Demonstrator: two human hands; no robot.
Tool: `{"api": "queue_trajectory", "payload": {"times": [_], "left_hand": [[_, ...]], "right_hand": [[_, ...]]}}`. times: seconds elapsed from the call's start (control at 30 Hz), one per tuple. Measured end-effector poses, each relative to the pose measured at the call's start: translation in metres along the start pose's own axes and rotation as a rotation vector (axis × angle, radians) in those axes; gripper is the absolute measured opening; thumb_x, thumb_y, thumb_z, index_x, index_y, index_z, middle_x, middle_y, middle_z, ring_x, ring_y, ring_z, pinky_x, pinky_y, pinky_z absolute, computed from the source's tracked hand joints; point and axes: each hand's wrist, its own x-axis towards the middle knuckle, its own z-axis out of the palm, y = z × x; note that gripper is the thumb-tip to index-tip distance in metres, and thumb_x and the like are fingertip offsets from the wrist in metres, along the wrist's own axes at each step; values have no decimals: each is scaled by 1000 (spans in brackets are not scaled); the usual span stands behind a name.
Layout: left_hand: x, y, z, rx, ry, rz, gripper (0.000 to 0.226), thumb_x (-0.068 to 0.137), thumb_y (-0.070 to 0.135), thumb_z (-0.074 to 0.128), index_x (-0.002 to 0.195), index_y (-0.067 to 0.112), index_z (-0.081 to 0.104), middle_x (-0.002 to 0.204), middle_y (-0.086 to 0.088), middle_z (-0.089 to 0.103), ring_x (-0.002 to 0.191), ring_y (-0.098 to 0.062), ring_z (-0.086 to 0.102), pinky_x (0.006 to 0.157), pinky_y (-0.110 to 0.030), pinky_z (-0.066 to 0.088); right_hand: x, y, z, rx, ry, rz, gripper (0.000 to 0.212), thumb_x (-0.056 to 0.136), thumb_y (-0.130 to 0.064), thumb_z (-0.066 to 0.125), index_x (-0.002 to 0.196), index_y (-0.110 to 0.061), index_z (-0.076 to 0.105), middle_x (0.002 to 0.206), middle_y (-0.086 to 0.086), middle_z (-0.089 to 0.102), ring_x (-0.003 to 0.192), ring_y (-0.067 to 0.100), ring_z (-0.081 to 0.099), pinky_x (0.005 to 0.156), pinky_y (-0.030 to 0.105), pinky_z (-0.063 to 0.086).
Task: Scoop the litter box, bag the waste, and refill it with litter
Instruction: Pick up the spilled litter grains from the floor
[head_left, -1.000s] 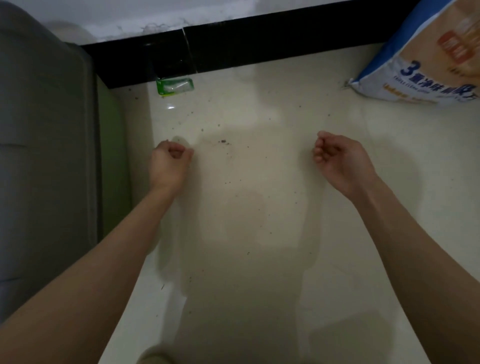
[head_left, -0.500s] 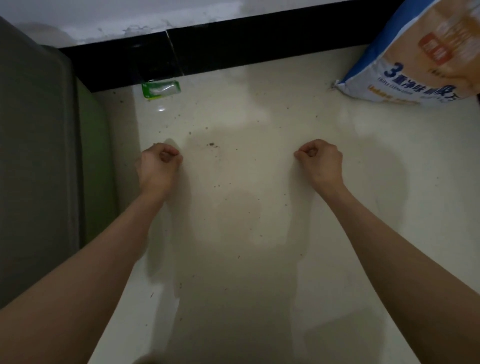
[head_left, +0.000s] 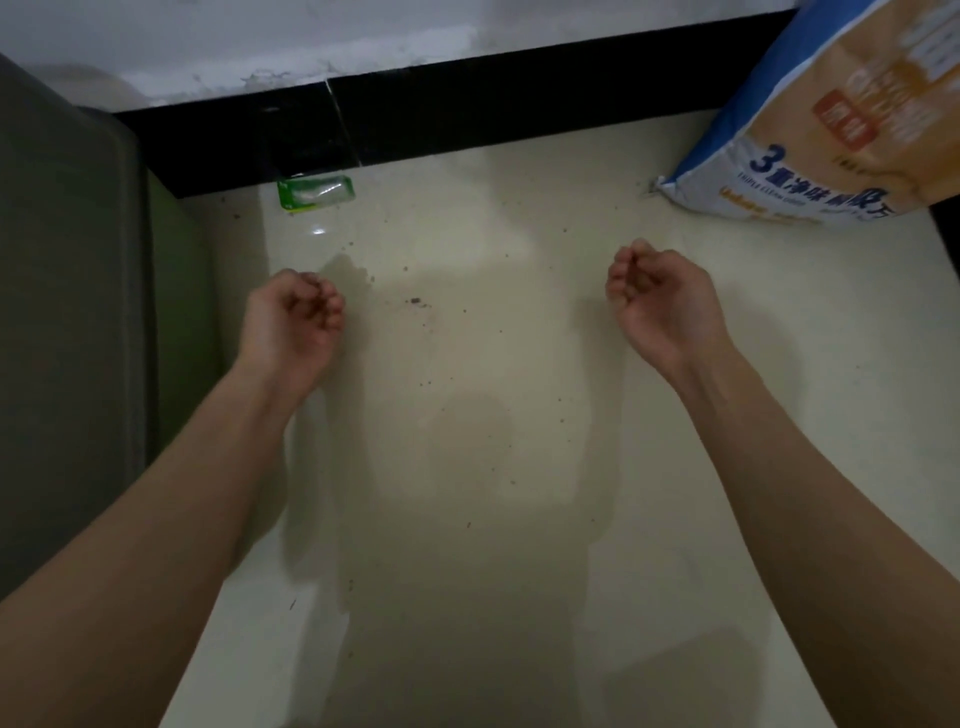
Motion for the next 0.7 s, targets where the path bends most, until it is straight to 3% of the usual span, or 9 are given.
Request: {"api": "queue_trajectory", "payload": {"times": [0.1, 0.17, 0.23, 0.33, 0.43, 0.5, 0.6, 0.7], "left_hand": [[3, 0, 3, 236, 26, 5, 9, 53, 7, 38, 59, 13, 43, 43, 5, 45, 42, -8, 40, 40, -15, 29], [13, -2, 4, 399, 143, 64, 15, 73, 4, 40, 61, 13, 45, 39, 8, 47, 40, -7, 39, 40, -16, 29], [20, -6, 1, 708, 237, 233, 18, 87, 11, 48, 71, 9, 57, 45, 6, 51, 46, -7, 41, 43, -16, 31], [24, -15, 1, 1048, 225, 477, 9, 86, 11, 57, 94, 10, 63, 68, 1, 53, 58, -4, 43, 51, -13, 37], [30, -19, 1, 1160, 231, 493, 18, 83, 14, 65, 100, 8, 64, 79, 0, 54, 69, -13, 49, 69, -19, 41], [36, -20, 0, 1187, 238, 487, 21, 79, 18, 70, 97, 10, 64, 71, 6, 51, 78, -15, 50, 78, -27, 44], [39, -23, 2, 1191, 239, 506, 23, 77, 22, 72, 95, 12, 62, 69, 8, 47, 80, -15, 49, 80, -28, 43], [39, -24, 9, 1202, 244, 565, 23, 78, 21, 70, 97, 10, 63, 79, 0, 51, 79, -15, 48, 72, -16, 34]], "right_hand": [[18, -5, 1, -602, 211, -184, 21, 88, -3, 49, 73, -6, 64, 59, 1, 58, 56, 12, 48, 52, 20, 38], [32, -8, -1, -1040, 352, -319, 15, 88, -11, 56, 90, -5, 70, 83, 4, 65, 75, 16, 56, 68, 26, 46], [40, -9, -4, -1286, 418, -404, 24, 89, -19, 58, 107, -6, 68, 104, 8, 67, 96, 21, 60, 87, 28, 45], [47, -6, -2, -1398, 382, -471, 27, 86, -23, 62, 109, -10, 68, 110, 11, 68, 105, 25, 61, 94, 27, 43], [51, 0, -5, -1431, 348, -567, 22, 85, -17, 62, 104, -9, 71, 105, 12, 70, 98, 23, 63, 84, 17, 40], [51, 3, -7, -1415, 339, -633, 20, 86, -12, 60, 101, -5, 72, 102, 13, 71, 93, 23, 64, 75, 12, 37], [54, 5, -10, -1408, 330, -683, 19, 85, -9, 60, 98, -2, 73, 101, 15, 71, 82, 17, 59, 75, 13, 35], [56, 4, -11, -1438, 315, -683, 19, 86, -9, 59, 96, -2, 72, 101, 16, 70, 86, 22, 61, 77, 17, 38]]}}
